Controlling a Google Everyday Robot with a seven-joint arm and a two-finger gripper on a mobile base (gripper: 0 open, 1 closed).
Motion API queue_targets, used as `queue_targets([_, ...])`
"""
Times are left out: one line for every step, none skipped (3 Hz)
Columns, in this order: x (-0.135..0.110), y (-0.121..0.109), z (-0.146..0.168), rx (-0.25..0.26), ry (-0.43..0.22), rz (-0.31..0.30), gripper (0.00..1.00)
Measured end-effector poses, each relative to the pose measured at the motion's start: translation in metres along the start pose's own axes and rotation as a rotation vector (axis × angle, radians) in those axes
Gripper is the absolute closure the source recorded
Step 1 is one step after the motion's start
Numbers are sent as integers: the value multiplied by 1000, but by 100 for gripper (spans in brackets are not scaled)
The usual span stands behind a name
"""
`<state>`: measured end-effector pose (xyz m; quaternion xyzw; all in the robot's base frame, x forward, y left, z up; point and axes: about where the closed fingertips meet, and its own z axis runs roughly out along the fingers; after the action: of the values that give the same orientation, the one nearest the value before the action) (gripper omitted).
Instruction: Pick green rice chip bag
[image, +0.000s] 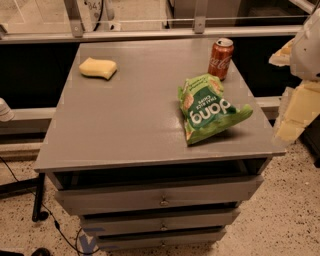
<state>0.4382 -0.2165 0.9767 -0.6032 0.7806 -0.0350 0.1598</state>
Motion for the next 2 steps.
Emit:
queue_targets([0, 0, 0, 0, 0, 0, 0])
queue_targets([-11, -3, 10, 8, -69, 1, 0])
